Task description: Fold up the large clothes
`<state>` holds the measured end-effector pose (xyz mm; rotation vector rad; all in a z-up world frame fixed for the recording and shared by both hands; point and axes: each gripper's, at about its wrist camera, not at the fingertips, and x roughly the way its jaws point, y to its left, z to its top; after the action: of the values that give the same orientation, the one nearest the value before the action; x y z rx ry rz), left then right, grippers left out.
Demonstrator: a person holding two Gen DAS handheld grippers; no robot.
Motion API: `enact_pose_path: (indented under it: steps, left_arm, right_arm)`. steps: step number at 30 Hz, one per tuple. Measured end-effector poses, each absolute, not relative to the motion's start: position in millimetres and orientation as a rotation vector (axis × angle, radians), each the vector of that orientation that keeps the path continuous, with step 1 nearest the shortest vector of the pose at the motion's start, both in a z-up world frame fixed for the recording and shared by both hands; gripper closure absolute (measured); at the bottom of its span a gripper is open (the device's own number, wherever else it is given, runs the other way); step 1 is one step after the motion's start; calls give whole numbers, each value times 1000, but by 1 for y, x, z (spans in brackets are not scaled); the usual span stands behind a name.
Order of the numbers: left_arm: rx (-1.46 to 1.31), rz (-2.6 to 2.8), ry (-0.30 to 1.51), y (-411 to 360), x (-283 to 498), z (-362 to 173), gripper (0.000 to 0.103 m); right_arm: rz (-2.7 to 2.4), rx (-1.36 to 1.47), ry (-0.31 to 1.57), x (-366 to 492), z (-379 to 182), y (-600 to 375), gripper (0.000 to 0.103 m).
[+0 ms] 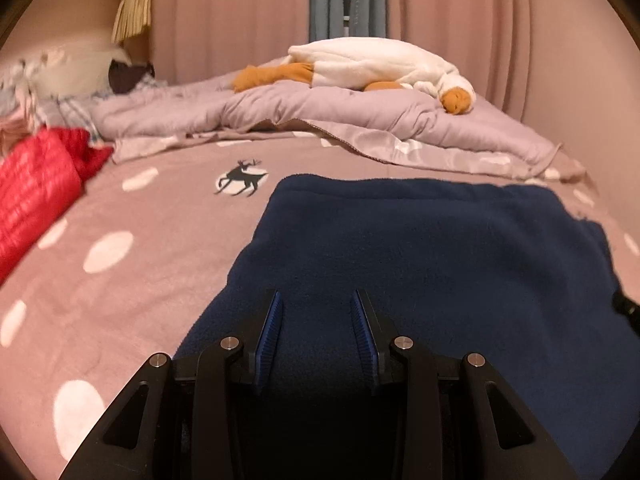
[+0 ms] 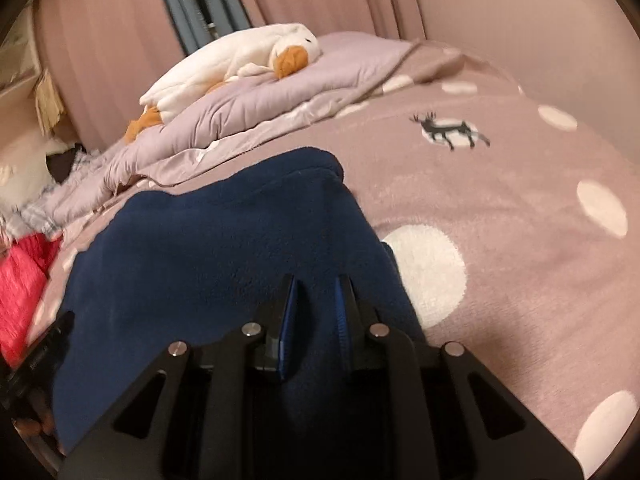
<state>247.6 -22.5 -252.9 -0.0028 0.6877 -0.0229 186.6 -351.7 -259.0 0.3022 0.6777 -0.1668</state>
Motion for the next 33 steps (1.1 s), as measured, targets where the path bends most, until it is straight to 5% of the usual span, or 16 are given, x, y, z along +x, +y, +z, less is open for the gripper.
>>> enact_pose_path:
  steps: [10, 17, 25, 30, 33]
  left_arm:
    - [-15, -33, 694, -22, 249, -251, 67]
    - [-12, -35, 695, -24, 250, -251, 67]
    - [-15, -36, 695, -22, 251, -252, 67]
    - [-1, -34, 690, -24, 249, -252, 53]
    - [19, -71, 686, -29, 245, -250, 30]
  right_arm:
    - [-189, 262, 663, 182, -255, -349, 81]
    - [-115, 262, 656, 183, -254, -342, 50]
    - [-150, 160, 664, 184, -252, -326, 36]
    - [-165, 149, 663, 184, -251, -327, 27]
    - [-171, 131, 666, 186, -251, -325, 25]
